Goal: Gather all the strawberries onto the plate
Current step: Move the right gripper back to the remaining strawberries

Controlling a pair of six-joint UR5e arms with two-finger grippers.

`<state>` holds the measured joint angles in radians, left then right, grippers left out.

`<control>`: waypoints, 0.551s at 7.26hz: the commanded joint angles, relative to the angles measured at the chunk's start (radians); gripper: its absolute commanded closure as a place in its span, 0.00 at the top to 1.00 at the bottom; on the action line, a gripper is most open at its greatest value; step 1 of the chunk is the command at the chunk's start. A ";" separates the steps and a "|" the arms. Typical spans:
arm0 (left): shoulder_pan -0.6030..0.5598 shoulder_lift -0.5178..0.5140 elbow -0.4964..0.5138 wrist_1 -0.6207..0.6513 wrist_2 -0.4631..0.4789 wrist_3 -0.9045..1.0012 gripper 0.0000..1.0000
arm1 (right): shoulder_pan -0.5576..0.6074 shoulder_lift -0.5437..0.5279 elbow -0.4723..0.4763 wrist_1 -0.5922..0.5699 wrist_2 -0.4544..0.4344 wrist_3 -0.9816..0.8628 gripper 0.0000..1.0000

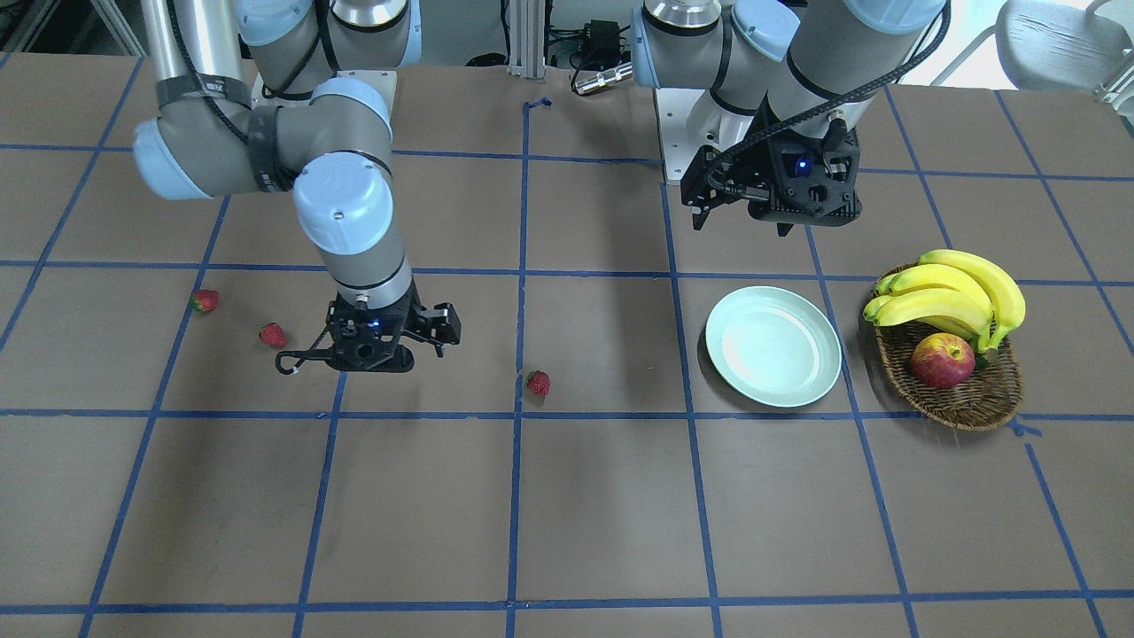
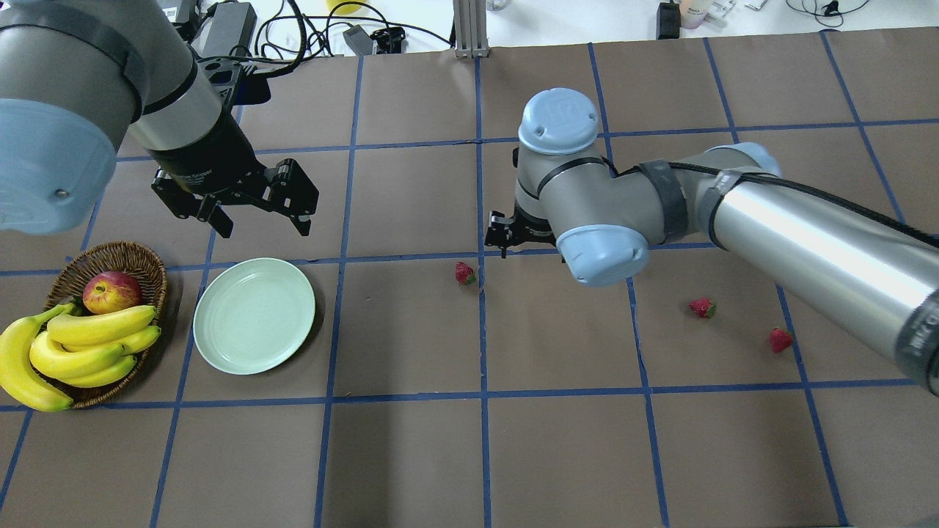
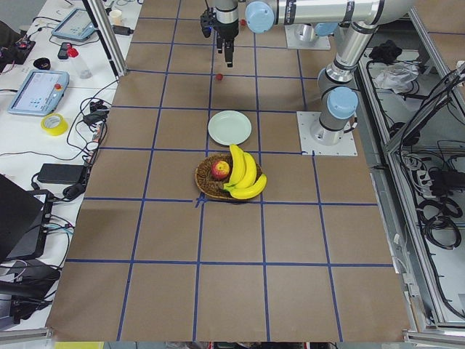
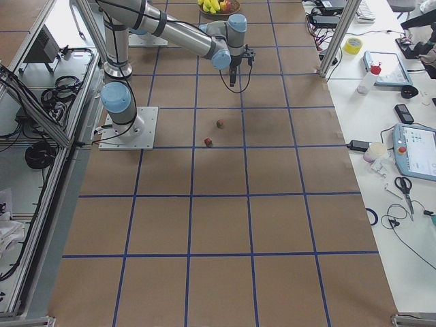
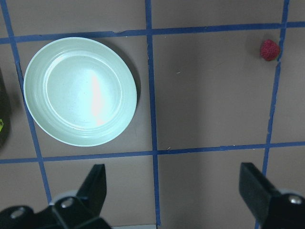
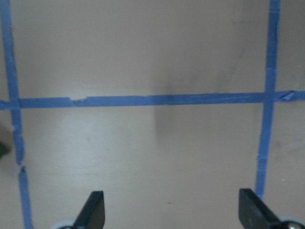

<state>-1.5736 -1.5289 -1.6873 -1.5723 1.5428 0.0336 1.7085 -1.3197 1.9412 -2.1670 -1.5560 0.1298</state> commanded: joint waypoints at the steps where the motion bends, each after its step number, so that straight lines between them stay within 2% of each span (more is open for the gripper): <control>1: 0.000 -0.002 0.000 0.000 -0.001 -0.001 1.00 | -0.175 -0.077 0.123 -0.019 -0.027 -0.320 0.98; 2: 0.000 0.000 0.000 0.000 0.000 0.002 1.00 | -0.234 -0.081 0.146 -0.030 -0.067 -0.420 0.97; 4: 0.000 -0.003 0.000 0.000 -0.001 -0.004 1.00 | -0.338 -0.081 0.186 -0.059 -0.081 -0.482 0.97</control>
<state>-1.5734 -1.5304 -1.6874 -1.5723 1.5427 0.0335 1.4389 -1.3986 2.0991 -2.2134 -1.6263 -0.3044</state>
